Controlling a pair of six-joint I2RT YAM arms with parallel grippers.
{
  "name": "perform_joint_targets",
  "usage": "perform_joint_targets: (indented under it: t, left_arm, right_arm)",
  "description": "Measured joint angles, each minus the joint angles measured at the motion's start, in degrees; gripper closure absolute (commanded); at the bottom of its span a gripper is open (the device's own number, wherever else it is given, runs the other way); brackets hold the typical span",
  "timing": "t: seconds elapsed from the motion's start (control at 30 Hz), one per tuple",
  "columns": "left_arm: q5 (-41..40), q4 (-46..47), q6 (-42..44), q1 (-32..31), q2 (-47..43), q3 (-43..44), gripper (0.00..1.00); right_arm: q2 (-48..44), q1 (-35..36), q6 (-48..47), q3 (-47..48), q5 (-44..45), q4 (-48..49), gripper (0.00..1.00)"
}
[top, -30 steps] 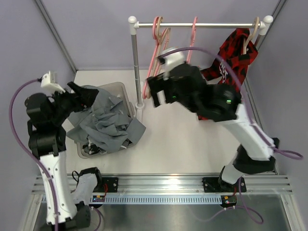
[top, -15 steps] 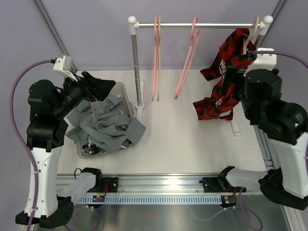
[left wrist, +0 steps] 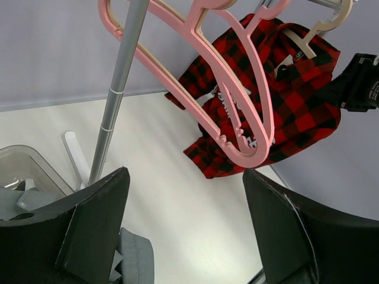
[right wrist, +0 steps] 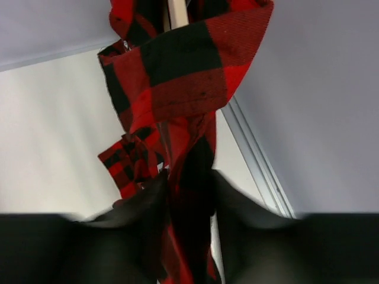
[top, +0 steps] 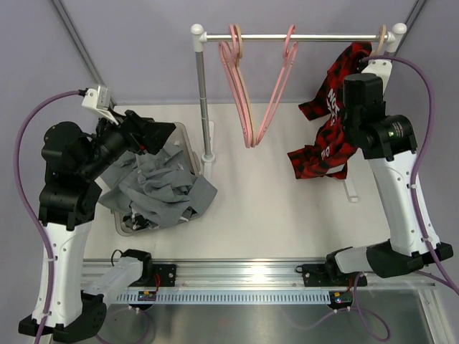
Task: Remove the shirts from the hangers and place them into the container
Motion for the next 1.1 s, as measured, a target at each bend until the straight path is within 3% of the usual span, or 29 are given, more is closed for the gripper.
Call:
perform_joint_targets:
  t: [0.03,0.07,0.23,0.37,0.57,0.77,0.93,1.1]
  left_arm:
    - [0.02,-0.04,0.22,0.00,-0.15,-0.02,0.18]
    - [0.00,-0.11,0.48,0.00,-0.37,-0.02,0.18]
    - [0.59,-0.31,1.81,0.00,-1.22,-0.92,0.21]
    - [6.10,0.07,4.33,-1.01,-0.57,-0.70,0.23]
    - [7.76,-1.03,7.43,-9.86,4.72,5.35,0.22]
    - [0.70,-1.79,9.62,-23.85,13.49,15.32,0.20]
    - [-6.08,-1.64,11.67,-33.94,23.82,25.27,0.16]
    - [-10.86,1.60,12.35,-38.12,30.99,27.91,0.18]
  right_arm:
    - [0.52,-0.50,-0.13,0.28,0.09,0.35,0.98]
    - [1.01,-0.81,-0.07,0.50,-0.02,0.83,1.00]
    - [2.01,-1.03,-2.03,0.48,-1.92,4.52,1.00]
    - [-0.04,-1.09,-3.65,0.07,-8.72,6.84,1.00]
    - [-3.08,-1.14,-3.91,5.77,-20.02,3.87,1.00]
    - [-6.47,-1.14,-2.01,10.36,-31.67,-0.17,1.00]
    - [-13.90,-1.14,0.15,3.23,-41.16,-0.44,1.00]
    - [-18.93,-1.14,1.68,-2.54,-48.63,-3.06,1.00]
